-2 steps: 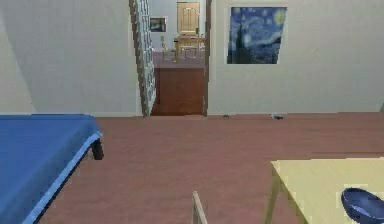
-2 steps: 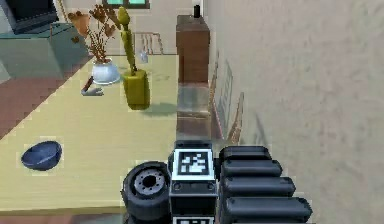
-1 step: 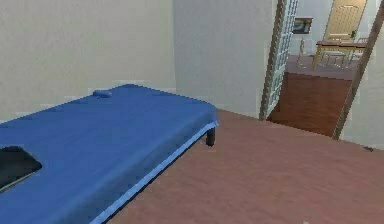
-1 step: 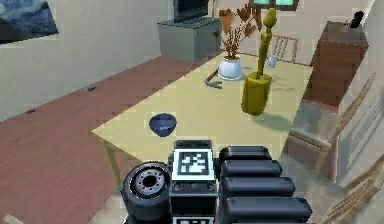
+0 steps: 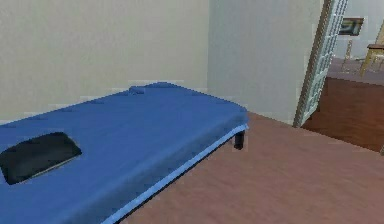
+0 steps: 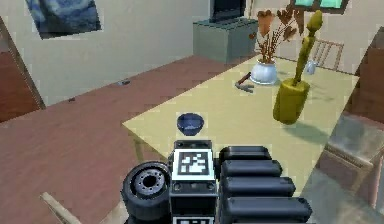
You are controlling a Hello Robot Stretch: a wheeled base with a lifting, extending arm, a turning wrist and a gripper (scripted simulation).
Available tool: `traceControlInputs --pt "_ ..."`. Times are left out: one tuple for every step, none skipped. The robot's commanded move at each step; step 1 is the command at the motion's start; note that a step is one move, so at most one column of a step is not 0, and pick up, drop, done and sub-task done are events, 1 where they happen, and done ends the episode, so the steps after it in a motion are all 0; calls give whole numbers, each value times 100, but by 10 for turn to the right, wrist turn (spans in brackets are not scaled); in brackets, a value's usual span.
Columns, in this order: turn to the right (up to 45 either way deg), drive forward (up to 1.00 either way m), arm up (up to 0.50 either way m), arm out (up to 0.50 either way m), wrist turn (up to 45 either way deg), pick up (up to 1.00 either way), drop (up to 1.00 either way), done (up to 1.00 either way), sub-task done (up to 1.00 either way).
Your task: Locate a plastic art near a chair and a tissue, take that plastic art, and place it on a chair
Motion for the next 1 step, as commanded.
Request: traceControlInputs --pt "-30 0 0 0 0 0 0 0 0"
